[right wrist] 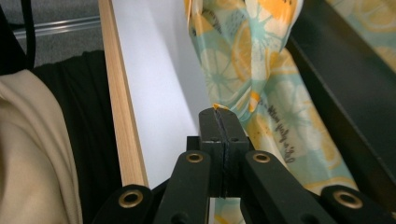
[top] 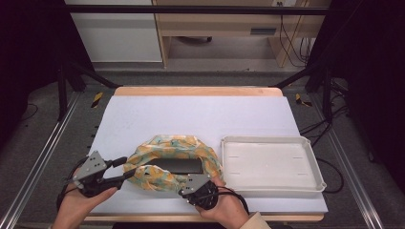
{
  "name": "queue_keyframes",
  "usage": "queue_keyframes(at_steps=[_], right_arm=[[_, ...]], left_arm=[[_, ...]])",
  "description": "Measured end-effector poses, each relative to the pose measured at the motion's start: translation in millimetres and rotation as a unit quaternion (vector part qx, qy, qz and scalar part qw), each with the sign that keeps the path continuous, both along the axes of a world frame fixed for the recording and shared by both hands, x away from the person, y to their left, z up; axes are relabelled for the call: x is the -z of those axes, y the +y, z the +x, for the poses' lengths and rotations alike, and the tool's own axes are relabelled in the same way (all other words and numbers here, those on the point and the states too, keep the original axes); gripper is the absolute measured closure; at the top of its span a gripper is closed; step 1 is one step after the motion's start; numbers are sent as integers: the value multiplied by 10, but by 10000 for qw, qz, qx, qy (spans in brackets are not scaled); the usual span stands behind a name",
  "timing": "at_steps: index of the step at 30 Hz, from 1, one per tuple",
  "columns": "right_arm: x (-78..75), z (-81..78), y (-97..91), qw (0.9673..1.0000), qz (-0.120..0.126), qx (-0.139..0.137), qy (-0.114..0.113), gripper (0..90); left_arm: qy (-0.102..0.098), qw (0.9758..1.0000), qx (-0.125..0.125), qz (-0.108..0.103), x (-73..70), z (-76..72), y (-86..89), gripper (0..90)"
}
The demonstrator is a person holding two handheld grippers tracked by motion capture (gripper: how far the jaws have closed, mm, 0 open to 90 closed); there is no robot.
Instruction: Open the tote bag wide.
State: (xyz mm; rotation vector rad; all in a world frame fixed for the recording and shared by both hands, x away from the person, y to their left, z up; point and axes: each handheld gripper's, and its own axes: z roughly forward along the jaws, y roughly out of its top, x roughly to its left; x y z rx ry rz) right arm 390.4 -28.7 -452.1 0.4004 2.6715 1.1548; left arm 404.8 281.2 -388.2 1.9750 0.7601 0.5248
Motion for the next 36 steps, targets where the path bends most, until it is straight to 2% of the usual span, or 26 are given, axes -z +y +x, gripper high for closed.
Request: queue_keyframes(at_steps=[1, 2, 3, 4, 5, 8, 11, 12, 13, 15, 16, 17, 20, 25, 30, 33, 36], right_arm=[[23, -8, 15, 10000, -61, -53, 16, 900], [26, -10, 16, 9999, -78, -61, 22, 900], [29, -13, 18, 9999, -80, -57, 29, 900], [29, -13, 18, 9999, -80, -57, 29, 900], [25, -7, 9, 10000, -47, -61, 27, 890], [10, 6, -18, 10000, 29, -31, 51, 855], [-19, 20, -42, 9999, 114, 31, 48, 759], [-19, 20, -42, 9999, 114, 31, 48, 759], [-54, 18, -60, 9998, 204, 69, 38, 648], [-97, 16, -83, 9996, 270, 79, 38, 571], [-97, 16, -83, 9996, 270, 79, 38, 571], [-147, 12, -117, 9993, 335, 137, 47, 501], [-238, 5, -182, 9988, 454, 147, 91, 428], [-405, -8, -310, 9976, 665, 204, 11, 378], [-516, -17, -448, 9962, 842, 221, 63, 346], [-541, -26, -502, 9966, 781, 279, -1, 346], [-530, 10, -540, 9968, 594, 531, -75, 361]], left_arm=[[-3, 9999, 45, 123, -12, 82, -98, 509], [-3, 9999, 45, 123, -12, 82, -98, 512], [136, 9995, 138, 260, 57, 124, -172, 522], [136, 9995, 138, 260, 57, 124, -172, 541], [211, 9990, 201, 337, 167, 83, -197, 561], [410, 9977, 341, 418, 340, -20, -172, 606], [552, 9944, 544, 724, 485, -119, -147, 615], [552, 9944, 544, 724, 485, -119, -147, 614], [692, 9923, 646, 798, 565, -149, -132, 619], [728, 9908, 649, 935, 623, -165, -130, 631], [728, 9908, 649, 935, 623, -165, -130, 632], [685, 9902, 606, 1059, 634, -170, -125, 632], [706, 9905, 599, 1021, 645, -174, -110, 630], [731, 9889, 538, 1175, 685, -178, -92, 628], [689, 9905, 401, 1117, 682, -162, -45, 630], [638, 9917, 336, 1066, 673, -158, -20, 632], [629, 9917, 308, 1075, 674, -154, -9, 631]])
